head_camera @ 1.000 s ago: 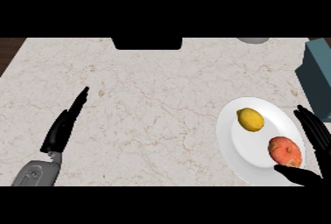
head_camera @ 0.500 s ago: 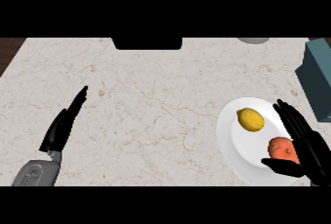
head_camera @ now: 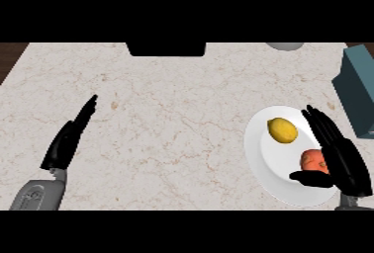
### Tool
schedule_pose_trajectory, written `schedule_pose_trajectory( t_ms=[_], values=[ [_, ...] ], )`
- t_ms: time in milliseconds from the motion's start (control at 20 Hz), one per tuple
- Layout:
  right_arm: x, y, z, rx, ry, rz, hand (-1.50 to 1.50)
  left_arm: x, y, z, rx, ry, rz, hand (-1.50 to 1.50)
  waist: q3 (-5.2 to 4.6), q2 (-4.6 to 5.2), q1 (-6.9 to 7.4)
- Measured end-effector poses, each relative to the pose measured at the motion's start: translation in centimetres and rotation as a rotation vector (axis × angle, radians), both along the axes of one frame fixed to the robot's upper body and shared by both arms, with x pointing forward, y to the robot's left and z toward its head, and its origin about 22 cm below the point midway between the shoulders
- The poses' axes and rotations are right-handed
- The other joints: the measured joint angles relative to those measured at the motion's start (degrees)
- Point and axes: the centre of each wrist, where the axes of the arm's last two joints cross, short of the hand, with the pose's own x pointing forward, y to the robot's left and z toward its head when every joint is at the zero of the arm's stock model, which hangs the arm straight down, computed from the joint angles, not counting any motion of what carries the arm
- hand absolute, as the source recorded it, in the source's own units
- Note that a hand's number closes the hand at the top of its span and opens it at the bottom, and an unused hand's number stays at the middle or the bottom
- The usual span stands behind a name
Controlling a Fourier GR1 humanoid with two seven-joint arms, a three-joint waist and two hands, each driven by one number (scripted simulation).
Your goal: Pick the lemon from the plate and place it in the cardboard box
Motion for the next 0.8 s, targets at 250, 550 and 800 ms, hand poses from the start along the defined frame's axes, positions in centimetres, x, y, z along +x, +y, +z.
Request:
schedule_pose_trajectory(
  t_ms=[250, 550, 800],
  values=[
    [1.1, 0.2, -0.3, -0.004, 0.018, 0.031, -1.5, -0.1, 0.0, -0.3, 0.005, -0.006, -0.007, 0.0, -0.23, -0.12, -0.05],
    [1.9, 1.0, -0.4, 0.006, 0.035, 0.052, -1.5, -0.4, -0.5, -1.2, 0.002, -0.002, -0.002, 0.0, -0.35, -0.16, -0.11],
    [3.3, 0.8, -1.0, 0.009, 0.044, 0.049, -1.5, -1.1, -0.8, -0.9, 0.005, -0.005, -0.002, 0.0, -0.38, -0.2, 0.05]
  ],
)
